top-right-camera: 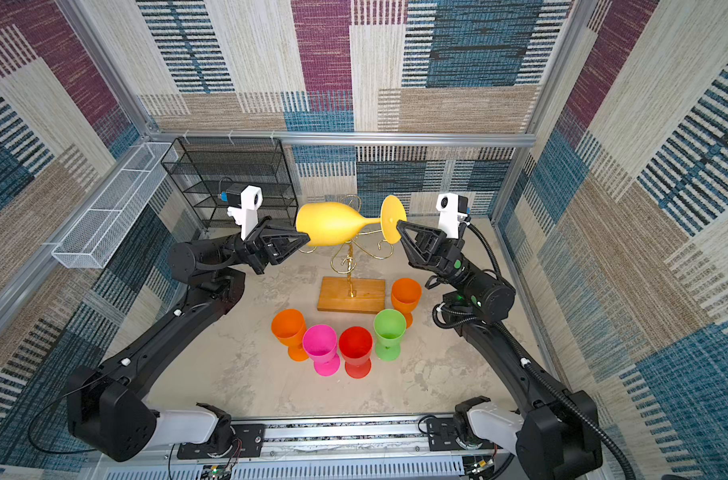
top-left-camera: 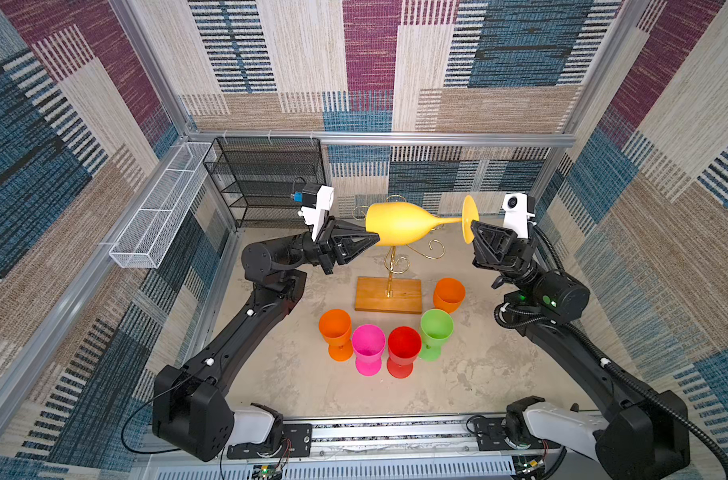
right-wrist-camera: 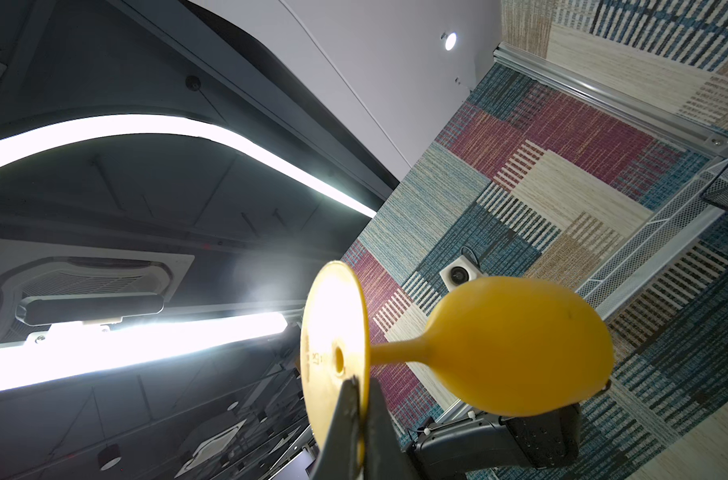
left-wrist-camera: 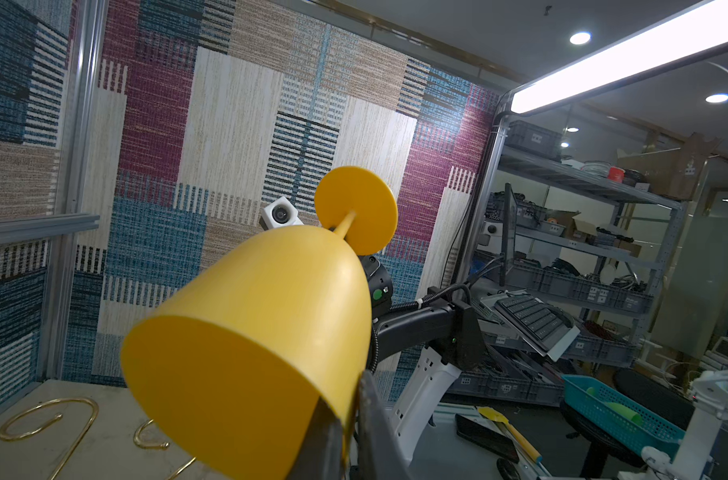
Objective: Take the wine glass off the wine glass rack
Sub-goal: 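Open the right gripper and withdraw it while the left gripper carries the yellow glass away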
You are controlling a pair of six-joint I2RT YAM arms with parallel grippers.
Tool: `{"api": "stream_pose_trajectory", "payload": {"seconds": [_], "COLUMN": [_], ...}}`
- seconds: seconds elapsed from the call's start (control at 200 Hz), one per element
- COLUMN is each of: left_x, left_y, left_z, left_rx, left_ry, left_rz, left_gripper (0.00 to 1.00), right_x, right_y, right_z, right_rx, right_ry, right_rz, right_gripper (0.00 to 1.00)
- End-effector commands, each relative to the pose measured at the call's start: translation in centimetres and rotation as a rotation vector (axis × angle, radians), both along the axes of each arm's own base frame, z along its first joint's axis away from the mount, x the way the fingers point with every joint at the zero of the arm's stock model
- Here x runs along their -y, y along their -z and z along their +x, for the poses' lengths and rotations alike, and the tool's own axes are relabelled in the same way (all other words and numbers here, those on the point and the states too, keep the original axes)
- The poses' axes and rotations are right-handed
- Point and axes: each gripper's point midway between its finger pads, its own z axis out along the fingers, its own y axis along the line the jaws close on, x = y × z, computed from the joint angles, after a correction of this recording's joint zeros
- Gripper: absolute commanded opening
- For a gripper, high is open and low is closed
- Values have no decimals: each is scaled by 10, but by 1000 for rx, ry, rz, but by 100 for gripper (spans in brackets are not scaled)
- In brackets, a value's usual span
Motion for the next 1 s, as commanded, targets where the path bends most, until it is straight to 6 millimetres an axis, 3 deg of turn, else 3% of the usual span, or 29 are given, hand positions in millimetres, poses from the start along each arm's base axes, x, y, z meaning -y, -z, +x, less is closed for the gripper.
{"api": "stream_pose_trajectory", "payload": {"seconds": [0.0, 0.1, 0.235, 0.391, 0.521, 0.616, 0.746, 0.997], "left_x": [-5, -6, -7, -11, -15, -19, -22, -39], "left_y": [-9, -10, -13, -21, -31, -40, -48, -52], "left_z": [-18, -21, -25, -33, -44, -53, -63, -62], "left_rx": [64, 67, 75, 99, 133, 160, 196, 254], "left_ry": [27, 25, 28, 29, 32, 33, -18, -354], "left_rz": [-26, -29, -31, -41, -53, -53, -24, 110], "left_gripper": [4, 0, 0, 0, 0, 0, 0, 0], "right_x": [-15, -15, -15, -13, -5, 11, 37, 95], "right_y": [23, 21, 19, 13, 10, 3, -16, -30], "right_z": [8, 7, 7, 8, 20, 27, 18, 2], "right_rx": [-50, -46, -31, -28, -53, -58, -13, 1], "right_ry": [-31, -26, 10, 92, 275, 460, 684, 1080], "right_rz": [-112, -115, -144, -199, -281, -338, -383, -492], "right_gripper": [3, 5, 15, 36, 50, 52, 56, 58]}}
